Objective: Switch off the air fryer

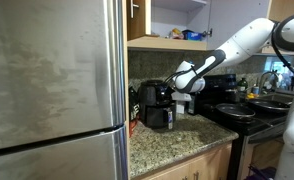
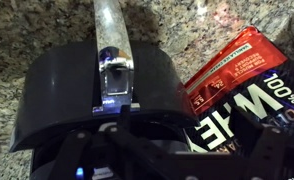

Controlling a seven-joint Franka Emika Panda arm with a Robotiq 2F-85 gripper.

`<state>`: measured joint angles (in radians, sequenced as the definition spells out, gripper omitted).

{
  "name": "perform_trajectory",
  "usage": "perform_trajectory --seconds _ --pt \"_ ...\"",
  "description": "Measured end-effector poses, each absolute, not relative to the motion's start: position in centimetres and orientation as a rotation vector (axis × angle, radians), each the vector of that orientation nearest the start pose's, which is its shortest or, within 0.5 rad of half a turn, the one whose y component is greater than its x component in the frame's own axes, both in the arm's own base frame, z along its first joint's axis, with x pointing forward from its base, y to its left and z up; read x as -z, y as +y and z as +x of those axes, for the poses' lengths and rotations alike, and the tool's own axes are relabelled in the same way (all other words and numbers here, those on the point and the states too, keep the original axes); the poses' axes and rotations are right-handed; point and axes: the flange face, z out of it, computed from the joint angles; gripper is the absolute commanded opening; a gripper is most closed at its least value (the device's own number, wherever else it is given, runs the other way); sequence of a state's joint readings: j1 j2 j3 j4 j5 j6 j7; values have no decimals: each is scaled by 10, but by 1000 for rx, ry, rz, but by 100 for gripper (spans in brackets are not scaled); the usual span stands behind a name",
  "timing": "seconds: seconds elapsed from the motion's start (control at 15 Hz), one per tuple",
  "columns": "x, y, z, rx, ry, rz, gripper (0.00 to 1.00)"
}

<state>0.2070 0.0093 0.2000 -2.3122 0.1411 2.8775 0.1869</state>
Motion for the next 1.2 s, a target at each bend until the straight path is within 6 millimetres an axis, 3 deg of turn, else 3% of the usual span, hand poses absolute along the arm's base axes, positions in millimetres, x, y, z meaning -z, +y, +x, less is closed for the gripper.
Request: perform_trajectory --seconds 0.33,0.67,1.2 --pt "-404 209 515 790 -131 -2823 100" --pt "-404 212 543 849 -93 -2796 100" --pt "-401 216 556 868 -73 -2798 100"
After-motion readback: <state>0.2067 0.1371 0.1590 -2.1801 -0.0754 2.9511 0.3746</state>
